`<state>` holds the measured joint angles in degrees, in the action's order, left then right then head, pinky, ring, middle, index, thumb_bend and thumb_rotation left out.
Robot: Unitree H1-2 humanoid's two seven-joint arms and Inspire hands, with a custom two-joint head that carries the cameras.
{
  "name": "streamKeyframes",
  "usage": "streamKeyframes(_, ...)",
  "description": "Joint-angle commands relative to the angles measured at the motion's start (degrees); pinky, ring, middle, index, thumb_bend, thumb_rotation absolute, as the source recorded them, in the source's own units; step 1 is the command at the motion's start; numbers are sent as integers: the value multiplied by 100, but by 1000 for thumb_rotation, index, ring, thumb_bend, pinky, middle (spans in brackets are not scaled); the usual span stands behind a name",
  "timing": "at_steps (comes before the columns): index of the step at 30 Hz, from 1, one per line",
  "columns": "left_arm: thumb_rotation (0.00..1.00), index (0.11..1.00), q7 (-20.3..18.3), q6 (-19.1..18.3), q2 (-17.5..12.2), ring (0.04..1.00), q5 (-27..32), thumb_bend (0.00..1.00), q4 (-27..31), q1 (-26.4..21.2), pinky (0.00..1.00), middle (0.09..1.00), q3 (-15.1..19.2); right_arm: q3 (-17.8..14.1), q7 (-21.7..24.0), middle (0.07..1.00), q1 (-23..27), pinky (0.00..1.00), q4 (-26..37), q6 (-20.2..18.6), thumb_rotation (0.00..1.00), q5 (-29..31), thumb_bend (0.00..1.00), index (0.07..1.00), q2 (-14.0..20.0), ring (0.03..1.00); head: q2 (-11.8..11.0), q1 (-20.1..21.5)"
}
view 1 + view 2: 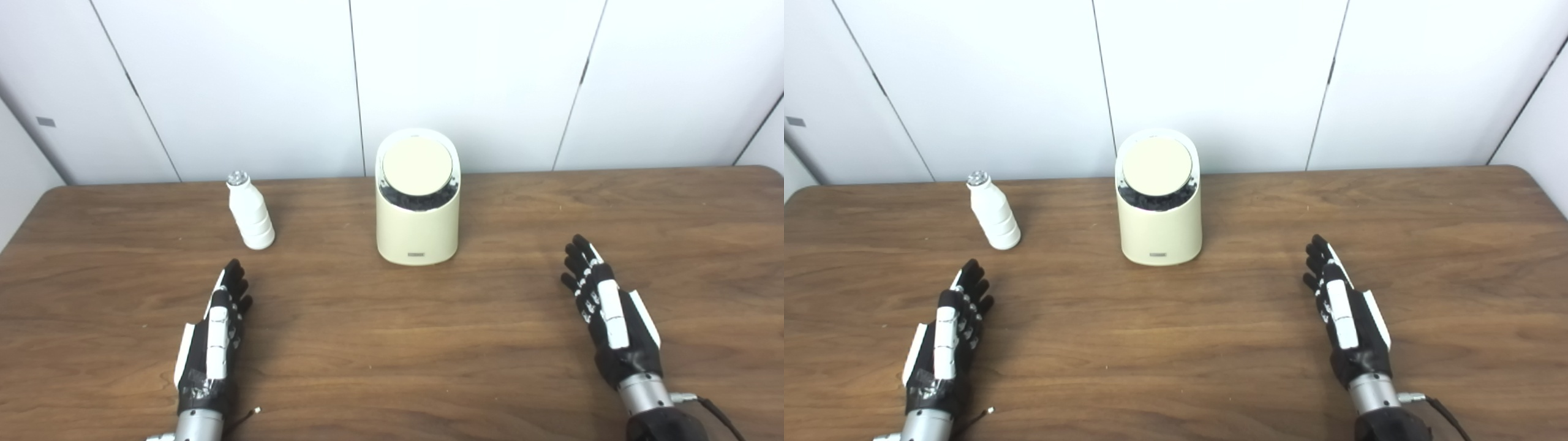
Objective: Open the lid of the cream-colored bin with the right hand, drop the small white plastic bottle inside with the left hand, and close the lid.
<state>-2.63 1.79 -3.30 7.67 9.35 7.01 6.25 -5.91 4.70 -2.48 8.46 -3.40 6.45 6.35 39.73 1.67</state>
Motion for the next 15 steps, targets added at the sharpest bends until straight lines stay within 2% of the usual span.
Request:
streamKeyframes(1, 996, 998, -29, 135, -20, 988, 19, 622, -69, 29, 996, 992, -12, -9, -18, 958, 69, 997, 156, 100, 959, 10, 617, 954, 30, 973, 6, 3)
streamKeyframes(15, 996, 999, -18, 179, -14, 993, -39, 616, -91, -7, 1000, 997, -32, -22, -18, 952, 100, 986, 142, 102, 944, 32, 624, 948, 19, 967, -6, 19)
